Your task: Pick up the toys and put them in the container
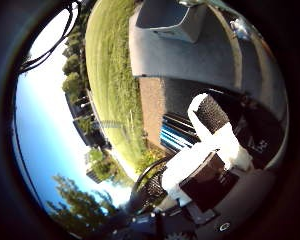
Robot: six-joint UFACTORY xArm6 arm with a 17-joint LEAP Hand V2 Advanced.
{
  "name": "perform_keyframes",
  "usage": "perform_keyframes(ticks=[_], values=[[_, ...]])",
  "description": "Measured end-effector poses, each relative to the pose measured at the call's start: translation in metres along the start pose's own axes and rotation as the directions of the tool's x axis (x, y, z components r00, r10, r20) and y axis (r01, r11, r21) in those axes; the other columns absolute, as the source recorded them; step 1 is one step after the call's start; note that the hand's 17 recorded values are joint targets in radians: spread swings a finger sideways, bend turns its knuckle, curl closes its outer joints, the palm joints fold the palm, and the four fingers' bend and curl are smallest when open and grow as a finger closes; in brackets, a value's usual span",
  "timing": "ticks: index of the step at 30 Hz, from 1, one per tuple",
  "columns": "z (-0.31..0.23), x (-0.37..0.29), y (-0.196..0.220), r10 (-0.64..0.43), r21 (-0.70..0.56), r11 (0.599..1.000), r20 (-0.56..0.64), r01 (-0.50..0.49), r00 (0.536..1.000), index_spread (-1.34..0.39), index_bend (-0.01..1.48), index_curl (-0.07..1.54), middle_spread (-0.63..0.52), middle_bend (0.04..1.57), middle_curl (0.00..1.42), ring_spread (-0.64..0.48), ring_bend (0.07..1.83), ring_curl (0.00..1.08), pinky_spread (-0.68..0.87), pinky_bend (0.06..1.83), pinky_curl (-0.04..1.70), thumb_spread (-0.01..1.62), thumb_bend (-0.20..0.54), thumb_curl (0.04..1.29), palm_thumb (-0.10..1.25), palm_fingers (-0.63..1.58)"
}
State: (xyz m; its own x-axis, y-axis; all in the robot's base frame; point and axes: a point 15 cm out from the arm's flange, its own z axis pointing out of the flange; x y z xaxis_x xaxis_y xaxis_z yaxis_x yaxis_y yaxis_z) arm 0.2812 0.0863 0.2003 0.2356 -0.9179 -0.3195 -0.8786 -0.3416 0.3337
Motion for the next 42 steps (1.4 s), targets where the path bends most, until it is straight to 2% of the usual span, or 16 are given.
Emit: perform_keyframes(ticks=[6, 9, 14, 21, 24, 31, 42], values=[[-0.017, 0.004, -0.014, 0.003, 0.032, 0.999, -0.005, -0.003, 1.0, -0.16, 0.22, 0.38, 0.07, 0.15, 0.28, 0.29, 0.23, 0.32, 0.44, 0.3, 0.25, 1.27, -0.017, 0.36, 0.72, 0.19], [-0.023, 0.009, -0.025, 0.003, 0.048, 0.999, -0.011, -0.002, 1.0, -0.17, 0.16, 0.36, 0.07, 0.15, 0.28, 0.29, 0.25, 0.33, 0.44, 0.32, 0.26, 1.25, -0.01, 0.37, 0.76, 0.15], [-0.025, 0.055, -0.044, 0.035, 0.08, 0.996, -0.064, -0.03, 0.997, -0.2, 0.13, 0.3, 0.06, 0.17, 0.29, 0.28, 0.3, 0.34, 0.42, 0.38, 0.28, 1.22, -0.022, 0.38, 0.77, 0.08], [-0.024, 0.126, -0.11, 0.074, 0.168, 0.985, -0.134, -0.051, 0.988, -0.29, 0.14, 0.26, 0.04, 0.17, 0.3, 0.26, 0.36, 0.35, 0.41, 0.43, 0.29, 1.17, -0.023, 0.4, 0.78, 0.07], [-0.021, 0.148, -0.14, 0.07, 0.158, 0.986, -0.158, -0.045, 0.985, -0.32, 0.16, 0.25, 0.04, 0.17, 0.3, 0.25, 0.36, 0.35, 0.4, 0.43, 0.29, 1.15, -0.026, 0.4, 0.78, 0.05], [0.024, 0.183, -0.199, 0.035, 0.08, 0.997, -0.215, -0.018, 0.976, -0.34, 0.17, 0.26, 0.03, 0.17, 0.3, 0.24, 0.35, 0.34, 0.39, 0.41, 0.28, 1.13, -0.025, 0.41, 0.79, 0.03], [0.073, 0.207, -0.249, -0.018, -0.012, 1.0, -0.294, 0.015, 0.956, -0.34, 0.17, 0.26, 0.03, 0.16, 0.3, 0.24, 0.34, 0.34, 0.39, 0.38, 0.28, 1.12, -0.027, 0.4, 0.79, 0.01]])
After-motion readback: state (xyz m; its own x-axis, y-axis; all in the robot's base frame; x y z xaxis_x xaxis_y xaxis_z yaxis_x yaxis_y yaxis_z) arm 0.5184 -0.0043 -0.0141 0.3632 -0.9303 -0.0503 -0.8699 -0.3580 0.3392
